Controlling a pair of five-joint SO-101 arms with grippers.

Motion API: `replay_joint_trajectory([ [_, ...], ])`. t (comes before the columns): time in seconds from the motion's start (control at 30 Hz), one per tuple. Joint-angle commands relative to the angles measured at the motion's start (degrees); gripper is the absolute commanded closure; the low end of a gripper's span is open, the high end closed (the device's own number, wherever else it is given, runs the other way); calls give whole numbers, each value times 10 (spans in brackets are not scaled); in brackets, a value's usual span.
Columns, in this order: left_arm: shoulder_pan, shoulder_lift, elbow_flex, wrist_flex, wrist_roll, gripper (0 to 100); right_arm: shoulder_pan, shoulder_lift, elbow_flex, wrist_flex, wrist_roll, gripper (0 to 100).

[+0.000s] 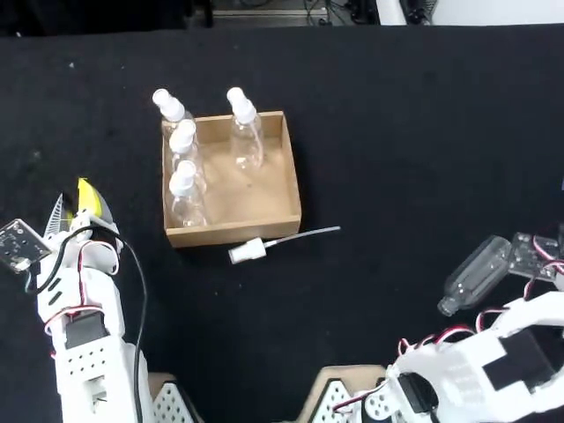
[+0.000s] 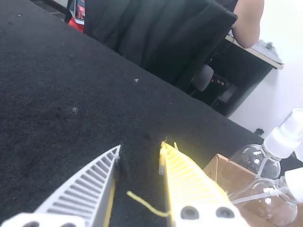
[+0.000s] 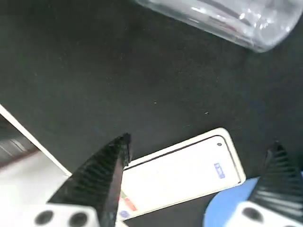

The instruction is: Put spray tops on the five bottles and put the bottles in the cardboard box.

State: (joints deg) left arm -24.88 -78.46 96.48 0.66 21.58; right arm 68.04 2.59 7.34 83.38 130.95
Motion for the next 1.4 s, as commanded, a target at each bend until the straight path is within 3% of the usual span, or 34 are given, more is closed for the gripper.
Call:
replay_joint_trajectory([
  [0.0, 4, -9, 15, 0, 3, 887, 13, 15, -51, -11, 66, 616],
  [0.8, 6, -9, 15, -1, 3, 887, -127, 118, -90, -20, 65, 616],
  [1.37, 5, -9, 15, -1, 3, 887, -185, 35, 57, -53, 65, 616],
])
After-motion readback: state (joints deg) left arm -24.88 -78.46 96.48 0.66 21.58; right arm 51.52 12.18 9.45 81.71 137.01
